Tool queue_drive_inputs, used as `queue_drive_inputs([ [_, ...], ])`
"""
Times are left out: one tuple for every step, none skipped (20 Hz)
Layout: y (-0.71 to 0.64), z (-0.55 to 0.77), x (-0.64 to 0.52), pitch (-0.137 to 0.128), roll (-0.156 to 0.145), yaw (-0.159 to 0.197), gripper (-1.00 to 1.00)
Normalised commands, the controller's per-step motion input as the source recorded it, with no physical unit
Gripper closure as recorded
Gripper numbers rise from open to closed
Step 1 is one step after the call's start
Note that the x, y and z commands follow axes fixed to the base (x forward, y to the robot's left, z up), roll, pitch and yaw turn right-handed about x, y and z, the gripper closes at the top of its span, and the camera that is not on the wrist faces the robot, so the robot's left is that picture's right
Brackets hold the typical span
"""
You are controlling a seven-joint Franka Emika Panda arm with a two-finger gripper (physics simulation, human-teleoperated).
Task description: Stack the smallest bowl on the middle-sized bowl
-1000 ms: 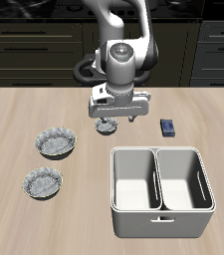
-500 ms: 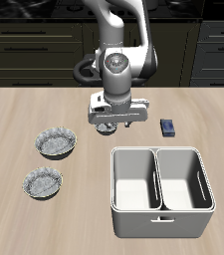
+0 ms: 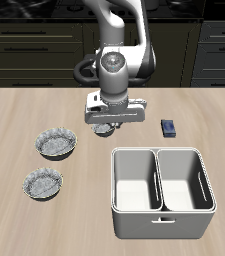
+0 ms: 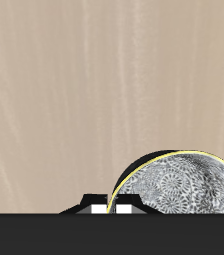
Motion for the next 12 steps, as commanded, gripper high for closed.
queue_drive_inputs([
  [-0.03, 0.2, 0.03, -0.028, 0.008, -0.005, 1.0],
  [0.0, 0.39, 0.02, -0.06, 0.016, -0.013, 1.0],
  [0.02, 0.12, 0.05, -0.018, 0.009, -0.002, 1.0],
  [-0.01, 0.39, 0.0, -0.067, 0.01, -0.004, 1.0],
  [-0.04, 0.54, -0.01, -0.063, 0.002, -0.009, 1.0],
  [0.0, 0.0, 0.0, 0.0, 0.0, 0.0, 1.0],
  [-0.03, 0.33, 0.07, -0.061, 0.006, 0.0, 1.0],
  [-0.02, 0.32, -0.06, -0.055, -0.004, 0.013, 1.0],
  [-0.06, 0.34, 0.05, -0.016, 0.008, -0.006, 1.0],
  [0.02, 0.45, -0.1, -0.096, 0.009, 0.041, 1.0],
  [-0.06, 0.35, 0.06, -0.049, -0.002, 0.005, 1.0],
  [-0.02, 0.39, 0.03, -0.045, 0.019, 0.002, 1.0],
])
